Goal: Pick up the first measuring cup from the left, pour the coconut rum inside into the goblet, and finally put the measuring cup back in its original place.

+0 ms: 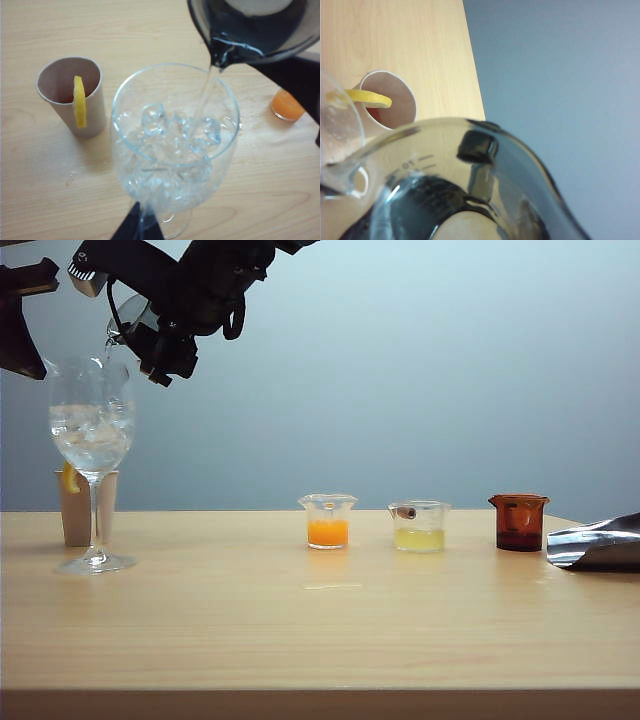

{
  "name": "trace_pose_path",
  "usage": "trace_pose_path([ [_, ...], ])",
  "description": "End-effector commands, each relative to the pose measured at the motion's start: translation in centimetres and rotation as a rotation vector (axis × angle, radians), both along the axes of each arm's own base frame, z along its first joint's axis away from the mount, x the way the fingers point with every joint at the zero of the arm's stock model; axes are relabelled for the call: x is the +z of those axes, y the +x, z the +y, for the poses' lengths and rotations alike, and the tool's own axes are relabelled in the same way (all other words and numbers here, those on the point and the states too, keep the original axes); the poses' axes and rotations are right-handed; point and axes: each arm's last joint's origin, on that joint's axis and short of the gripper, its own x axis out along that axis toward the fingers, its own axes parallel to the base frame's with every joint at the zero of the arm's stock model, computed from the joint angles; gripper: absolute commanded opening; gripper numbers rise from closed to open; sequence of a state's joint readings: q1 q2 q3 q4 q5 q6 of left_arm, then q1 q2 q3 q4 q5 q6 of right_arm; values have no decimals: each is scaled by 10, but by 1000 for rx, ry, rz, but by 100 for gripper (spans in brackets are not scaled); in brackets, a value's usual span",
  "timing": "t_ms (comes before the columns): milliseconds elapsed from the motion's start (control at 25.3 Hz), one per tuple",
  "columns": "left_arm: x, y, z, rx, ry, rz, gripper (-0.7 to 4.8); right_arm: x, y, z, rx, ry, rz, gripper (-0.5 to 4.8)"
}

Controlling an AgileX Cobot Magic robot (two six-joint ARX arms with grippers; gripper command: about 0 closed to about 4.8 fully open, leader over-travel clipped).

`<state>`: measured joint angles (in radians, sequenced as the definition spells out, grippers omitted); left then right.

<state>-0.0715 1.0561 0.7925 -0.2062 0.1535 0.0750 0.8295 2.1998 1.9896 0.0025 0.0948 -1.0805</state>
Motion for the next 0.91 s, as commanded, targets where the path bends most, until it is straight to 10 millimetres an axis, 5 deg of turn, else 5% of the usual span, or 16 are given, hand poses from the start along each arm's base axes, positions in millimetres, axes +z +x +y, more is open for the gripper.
trace_pose_path([
  [39, 2, 0, 0, -2, 2, -13, -4, 12, -1, -1, -2, 19, -53, 143],
  [908, 3, 0, 0, -3, 2, -13, -4, 16, -1, 0, 16, -23, -152, 144],
])
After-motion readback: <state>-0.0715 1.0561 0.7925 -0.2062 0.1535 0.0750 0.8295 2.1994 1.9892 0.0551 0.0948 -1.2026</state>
